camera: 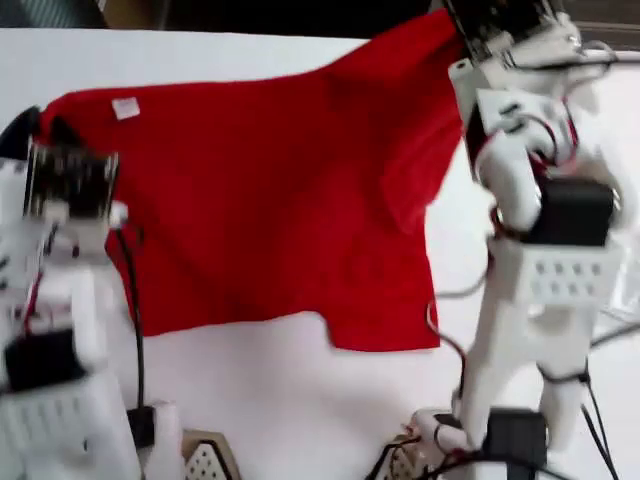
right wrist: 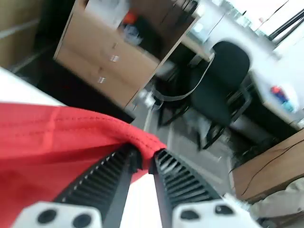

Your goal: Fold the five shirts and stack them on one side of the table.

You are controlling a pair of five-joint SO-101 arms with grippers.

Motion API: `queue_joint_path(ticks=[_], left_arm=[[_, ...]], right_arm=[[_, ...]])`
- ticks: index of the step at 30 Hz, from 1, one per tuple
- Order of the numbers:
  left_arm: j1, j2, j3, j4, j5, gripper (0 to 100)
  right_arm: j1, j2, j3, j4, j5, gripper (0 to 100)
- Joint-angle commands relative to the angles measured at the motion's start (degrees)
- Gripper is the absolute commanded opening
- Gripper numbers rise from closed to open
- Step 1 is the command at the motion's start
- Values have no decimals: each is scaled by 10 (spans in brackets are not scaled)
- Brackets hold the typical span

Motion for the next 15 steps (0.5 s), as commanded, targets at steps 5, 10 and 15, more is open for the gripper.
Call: queue_joint_path(ticks=[5, 10, 15], left_arm=[[7, 200, -42, -26, 4, 24], [4, 265, -37, -26, 1, 24], [4, 292, -42, -6, 1, 24]], right_arm=[[2, 93, 1, 18, -4, 20], [2, 131, 1, 36, 0, 20], [3, 160, 0, 36, -3, 20]])
